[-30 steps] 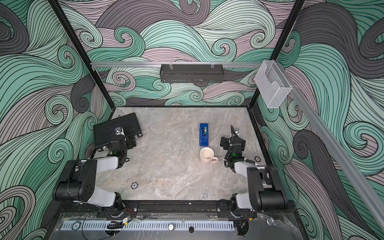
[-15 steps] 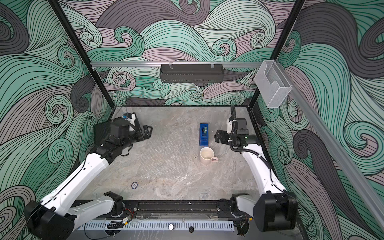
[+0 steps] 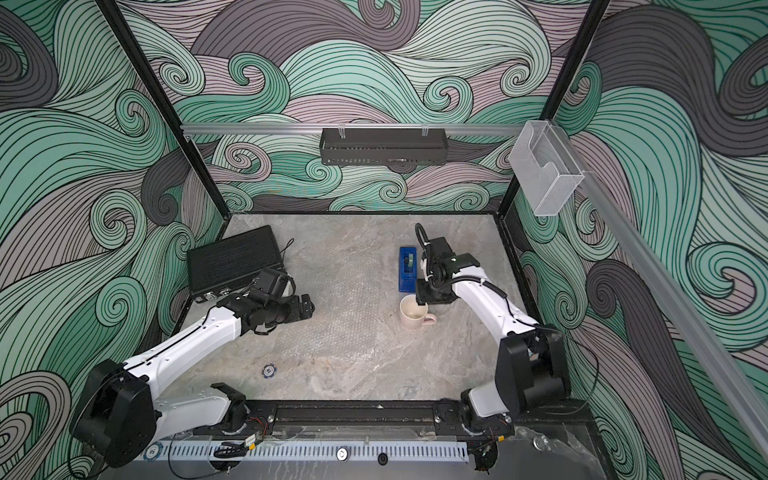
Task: Wrap mugs in bubble wrap
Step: Pick up the mug from the center of the board.
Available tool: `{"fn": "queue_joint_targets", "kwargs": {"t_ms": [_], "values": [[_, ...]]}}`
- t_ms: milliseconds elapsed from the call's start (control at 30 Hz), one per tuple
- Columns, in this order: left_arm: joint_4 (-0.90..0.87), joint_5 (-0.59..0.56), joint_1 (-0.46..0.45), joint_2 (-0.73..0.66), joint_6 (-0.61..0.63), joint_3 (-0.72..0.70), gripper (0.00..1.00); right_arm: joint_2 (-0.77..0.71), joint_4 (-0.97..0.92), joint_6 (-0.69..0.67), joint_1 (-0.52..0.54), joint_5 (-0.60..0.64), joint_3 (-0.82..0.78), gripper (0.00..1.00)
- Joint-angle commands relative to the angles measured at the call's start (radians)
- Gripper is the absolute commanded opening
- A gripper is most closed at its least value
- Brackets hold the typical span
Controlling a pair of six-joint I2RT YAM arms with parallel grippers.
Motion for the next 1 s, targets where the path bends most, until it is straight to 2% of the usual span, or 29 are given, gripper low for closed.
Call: {"fn": "queue_joint_targets", "kwargs": {"t_ms": [0, 367, 633, 800, 967], "values": [[0.053, 0.038, -0.005, 0.010, -0.029, -0.033, 0.98, 0.036, -0.039, -0.027, 0.012, 0.062, 0.028, 0.49], [0.201, 0.089, -0.054, 0.037, -0.136, -0.131, 0.95, 0.121, -0.042, -0.058, 0.044, 0.098, 0.088, 0.20], [0.280, 0.113, -0.105, 0.055, -0.185, -0.158, 0.93, 0.127, -0.043, -0.064, 0.055, 0.117, 0.102, 0.05], [0.208, 0.079, -0.109, -0.008, -0.196, -0.128, 0.93, 0.075, -0.044, -0.090, 0.072, 0.137, 0.101, 0.01], [-0.017, -0.033, -0.106, -0.128, -0.210, -0.019, 0.96, -0.015, -0.055, -0.171, 0.103, 0.124, 0.132, 0.00]]}}
